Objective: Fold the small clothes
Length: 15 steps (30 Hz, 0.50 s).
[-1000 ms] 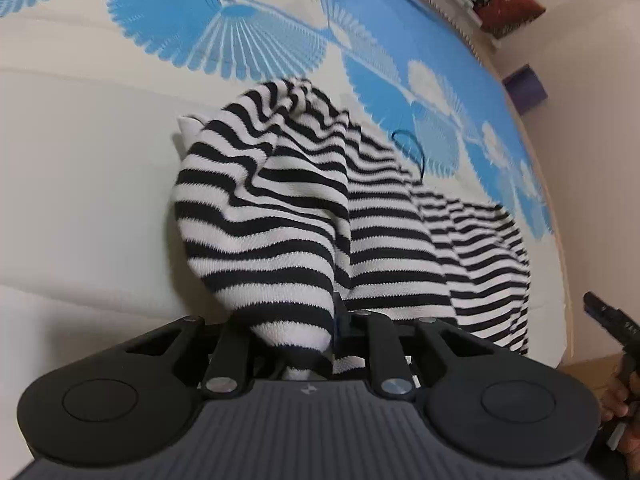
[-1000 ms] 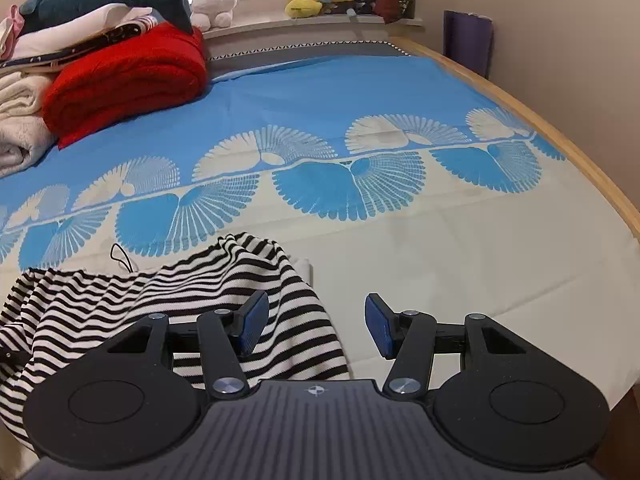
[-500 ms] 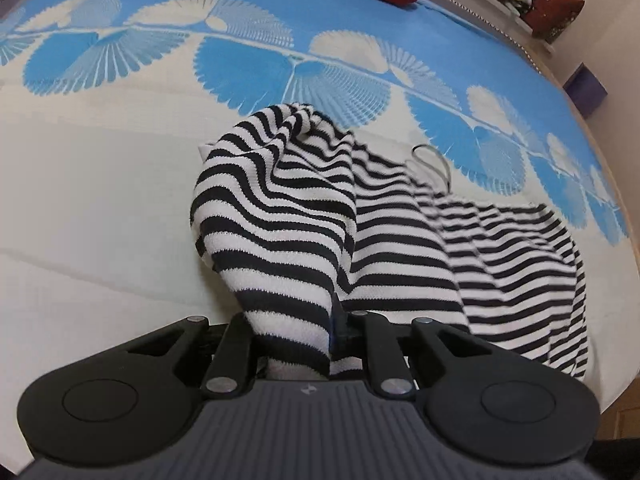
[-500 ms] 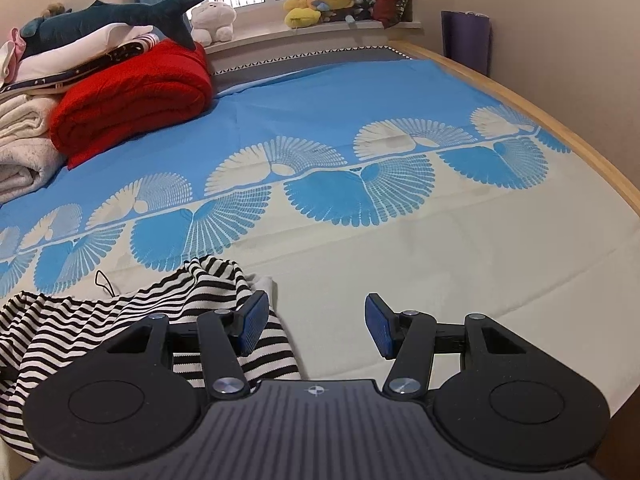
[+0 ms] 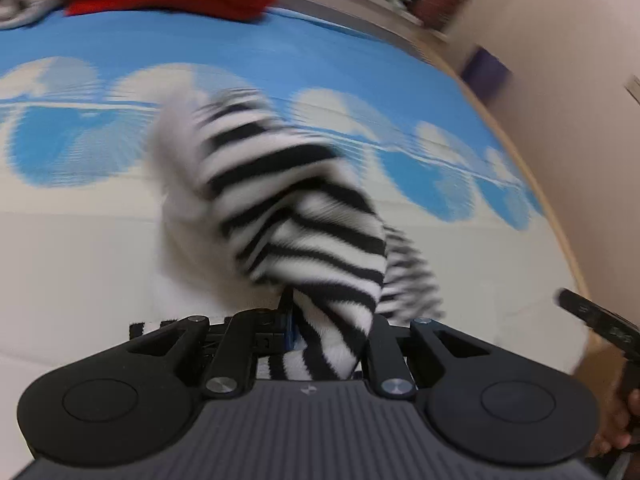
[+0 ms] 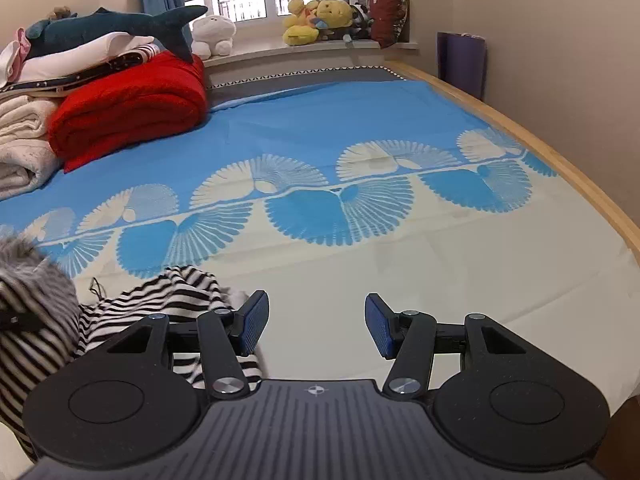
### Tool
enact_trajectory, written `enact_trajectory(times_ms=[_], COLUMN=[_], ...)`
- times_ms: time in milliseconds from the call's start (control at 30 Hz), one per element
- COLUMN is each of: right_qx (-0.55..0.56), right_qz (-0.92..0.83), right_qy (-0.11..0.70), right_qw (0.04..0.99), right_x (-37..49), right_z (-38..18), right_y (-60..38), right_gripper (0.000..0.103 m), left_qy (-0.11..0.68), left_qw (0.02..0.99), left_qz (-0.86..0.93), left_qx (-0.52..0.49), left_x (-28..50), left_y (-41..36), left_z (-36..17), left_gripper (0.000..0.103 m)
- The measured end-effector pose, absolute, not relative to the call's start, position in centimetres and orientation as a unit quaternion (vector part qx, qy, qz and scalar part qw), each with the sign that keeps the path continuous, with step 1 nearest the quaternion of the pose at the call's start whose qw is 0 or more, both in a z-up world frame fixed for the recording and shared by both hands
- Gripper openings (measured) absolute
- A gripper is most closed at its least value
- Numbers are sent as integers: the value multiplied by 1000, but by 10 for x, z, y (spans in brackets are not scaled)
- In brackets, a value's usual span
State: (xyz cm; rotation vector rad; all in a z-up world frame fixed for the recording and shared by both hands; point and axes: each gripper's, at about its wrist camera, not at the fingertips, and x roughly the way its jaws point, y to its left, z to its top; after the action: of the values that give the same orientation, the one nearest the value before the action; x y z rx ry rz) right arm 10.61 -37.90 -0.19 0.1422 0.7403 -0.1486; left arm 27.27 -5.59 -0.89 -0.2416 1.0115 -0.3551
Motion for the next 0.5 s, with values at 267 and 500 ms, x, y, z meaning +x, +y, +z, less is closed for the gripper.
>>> enact_trajectory(times_ms=[267, 500], right_qx=[57, 87], right_qz=[-85, -79], right_qy=[366, 364], right_qw=[925, 924], right_x=[105, 110], right_z=[-5, -4], right_y=[-391, -385], right_gripper=[55, 55], left_qy=[503, 435], left_qw=[830, 830], left_qz=[-237, -284], left_qx=[-38, -201], left_x=[264, 258], left_y=[-167, -90], left_z=[-39, 8], left_gripper=[38, 63])
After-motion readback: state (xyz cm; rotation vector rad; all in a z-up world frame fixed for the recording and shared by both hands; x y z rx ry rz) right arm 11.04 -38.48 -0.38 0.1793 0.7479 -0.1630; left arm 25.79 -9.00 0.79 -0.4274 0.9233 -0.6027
